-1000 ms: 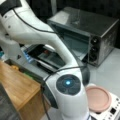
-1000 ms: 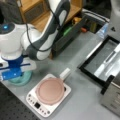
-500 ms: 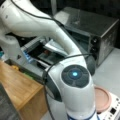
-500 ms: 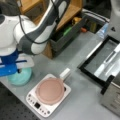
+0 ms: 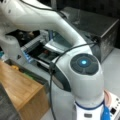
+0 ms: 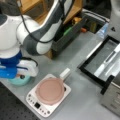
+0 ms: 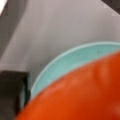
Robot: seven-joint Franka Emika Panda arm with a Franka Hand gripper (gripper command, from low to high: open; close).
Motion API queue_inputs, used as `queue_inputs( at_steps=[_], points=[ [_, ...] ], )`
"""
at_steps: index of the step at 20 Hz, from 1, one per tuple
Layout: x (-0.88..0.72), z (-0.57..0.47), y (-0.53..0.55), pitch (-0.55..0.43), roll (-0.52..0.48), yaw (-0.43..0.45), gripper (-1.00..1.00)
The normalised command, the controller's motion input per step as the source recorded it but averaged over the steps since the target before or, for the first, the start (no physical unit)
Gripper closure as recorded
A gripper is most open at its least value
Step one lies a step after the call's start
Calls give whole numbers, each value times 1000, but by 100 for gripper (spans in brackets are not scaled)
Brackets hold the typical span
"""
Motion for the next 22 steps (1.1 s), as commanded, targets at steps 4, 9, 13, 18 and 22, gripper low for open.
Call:
queue_inputs(
  at_steps=[4,9,13,18,22],
  points=[
    [-199,20,219,-117,161,-589,100],
    [-323,-44,307,-105,82,-408,100],
    [-411,-159,490,-87,-53,-172,100],
    [-427,-191,530,-119,-116,-150,100],
    [-396,-160,336,-160,-164,-99,100]
  ],
)
